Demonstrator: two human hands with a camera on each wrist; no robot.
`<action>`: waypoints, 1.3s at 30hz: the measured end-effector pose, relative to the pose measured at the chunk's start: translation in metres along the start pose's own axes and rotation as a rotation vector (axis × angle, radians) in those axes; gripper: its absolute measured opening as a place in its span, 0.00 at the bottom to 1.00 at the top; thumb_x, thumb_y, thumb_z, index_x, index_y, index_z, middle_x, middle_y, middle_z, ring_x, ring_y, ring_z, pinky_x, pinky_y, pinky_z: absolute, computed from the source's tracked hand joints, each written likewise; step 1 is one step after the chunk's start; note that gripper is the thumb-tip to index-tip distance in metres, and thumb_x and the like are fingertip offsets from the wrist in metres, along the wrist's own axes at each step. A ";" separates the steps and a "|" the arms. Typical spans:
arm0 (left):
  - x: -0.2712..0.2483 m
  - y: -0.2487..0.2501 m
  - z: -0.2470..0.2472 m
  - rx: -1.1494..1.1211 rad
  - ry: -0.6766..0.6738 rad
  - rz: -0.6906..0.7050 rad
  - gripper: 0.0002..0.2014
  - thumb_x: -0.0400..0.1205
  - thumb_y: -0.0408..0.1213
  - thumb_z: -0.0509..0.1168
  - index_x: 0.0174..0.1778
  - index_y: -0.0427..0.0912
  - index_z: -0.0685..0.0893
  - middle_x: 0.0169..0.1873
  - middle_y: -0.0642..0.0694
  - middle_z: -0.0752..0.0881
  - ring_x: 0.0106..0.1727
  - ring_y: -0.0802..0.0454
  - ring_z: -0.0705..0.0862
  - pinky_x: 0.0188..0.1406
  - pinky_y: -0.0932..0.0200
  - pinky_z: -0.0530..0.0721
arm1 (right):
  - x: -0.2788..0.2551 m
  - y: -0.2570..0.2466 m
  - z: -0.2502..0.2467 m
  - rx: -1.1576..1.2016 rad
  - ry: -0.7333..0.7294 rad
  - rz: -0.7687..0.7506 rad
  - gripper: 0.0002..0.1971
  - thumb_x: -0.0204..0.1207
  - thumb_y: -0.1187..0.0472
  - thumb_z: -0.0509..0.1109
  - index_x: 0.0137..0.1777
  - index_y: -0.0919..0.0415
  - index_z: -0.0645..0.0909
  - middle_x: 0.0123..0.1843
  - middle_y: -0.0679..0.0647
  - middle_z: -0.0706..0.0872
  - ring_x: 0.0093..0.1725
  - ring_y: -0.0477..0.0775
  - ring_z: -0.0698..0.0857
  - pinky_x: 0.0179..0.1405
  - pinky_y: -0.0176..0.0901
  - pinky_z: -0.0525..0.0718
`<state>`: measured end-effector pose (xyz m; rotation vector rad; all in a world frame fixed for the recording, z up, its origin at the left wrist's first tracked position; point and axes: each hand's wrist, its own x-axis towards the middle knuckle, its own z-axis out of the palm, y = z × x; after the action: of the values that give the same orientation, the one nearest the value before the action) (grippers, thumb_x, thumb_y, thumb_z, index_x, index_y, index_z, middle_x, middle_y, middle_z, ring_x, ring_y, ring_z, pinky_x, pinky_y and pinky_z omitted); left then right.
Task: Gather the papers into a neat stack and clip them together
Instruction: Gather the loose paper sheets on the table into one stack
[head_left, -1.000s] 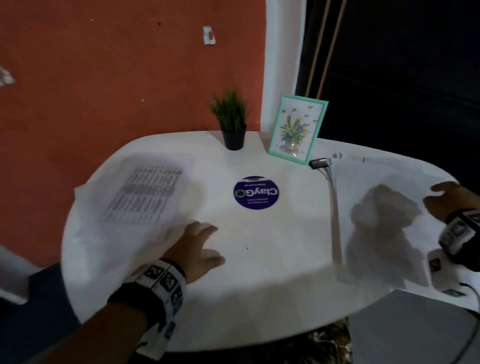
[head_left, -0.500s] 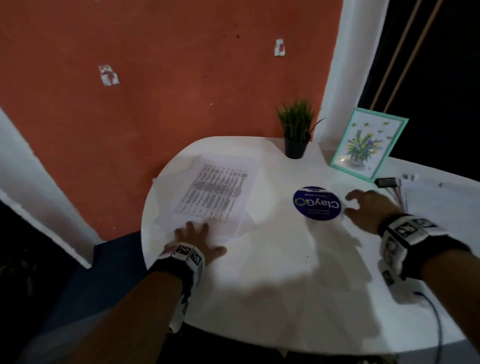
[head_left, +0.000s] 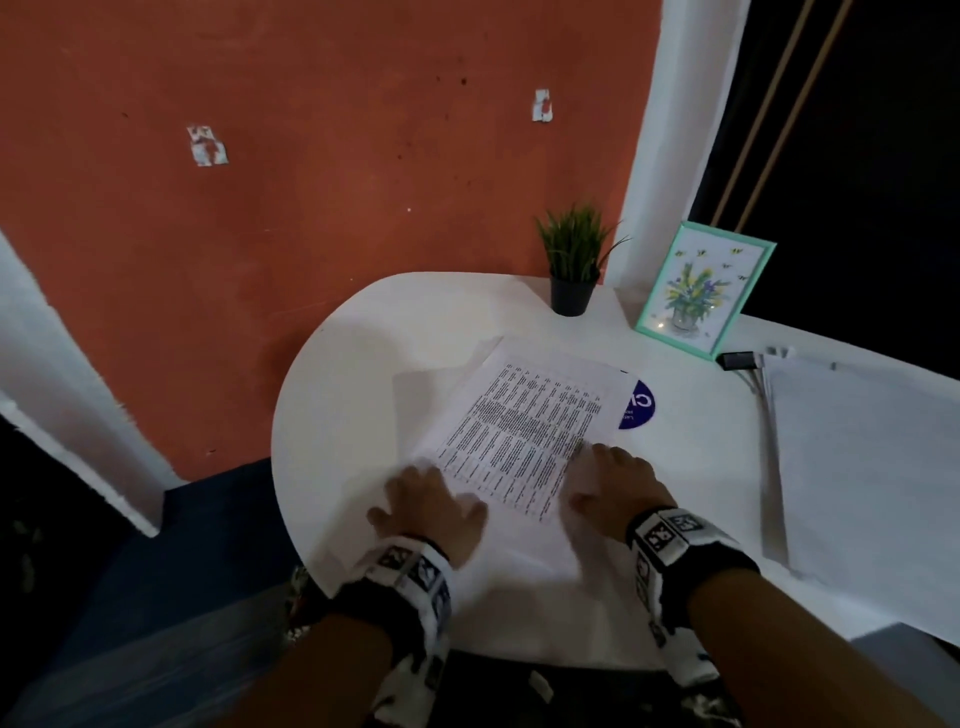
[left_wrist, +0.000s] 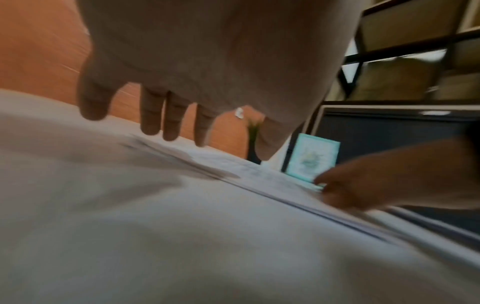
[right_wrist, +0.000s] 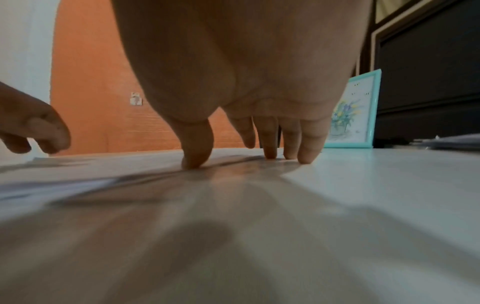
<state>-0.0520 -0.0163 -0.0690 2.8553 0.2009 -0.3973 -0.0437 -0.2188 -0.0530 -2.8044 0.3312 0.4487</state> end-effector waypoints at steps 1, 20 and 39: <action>0.009 -0.007 -0.004 -0.038 0.000 -0.101 0.36 0.75 0.60 0.56 0.77 0.46 0.62 0.77 0.42 0.62 0.78 0.40 0.58 0.74 0.32 0.57 | -0.002 0.004 -0.003 -0.019 -0.026 0.014 0.35 0.71 0.47 0.69 0.76 0.56 0.61 0.74 0.57 0.72 0.72 0.62 0.71 0.69 0.54 0.75; 0.038 -0.018 -0.016 -0.005 -0.090 -0.166 0.46 0.71 0.71 0.56 0.78 0.41 0.63 0.73 0.39 0.64 0.74 0.39 0.62 0.71 0.43 0.67 | -0.004 0.028 -0.030 -0.059 -0.070 0.094 0.39 0.74 0.43 0.68 0.80 0.58 0.57 0.78 0.58 0.69 0.76 0.61 0.70 0.73 0.49 0.67; 0.051 0.007 -0.028 0.124 -0.338 0.122 0.63 0.58 0.56 0.81 0.82 0.55 0.47 0.78 0.42 0.52 0.80 0.35 0.52 0.73 0.35 0.70 | 0.008 0.017 -0.015 -0.053 -0.042 0.050 0.44 0.67 0.48 0.76 0.78 0.56 0.57 0.75 0.60 0.68 0.73 0.66 0.68 0.70 0.53 0.71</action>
<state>0.0050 -0.0104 -0.0556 2.8420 -0.0641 -0.8814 -0.0370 -0.2411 -0.0465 -2.8386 0.3869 0.5338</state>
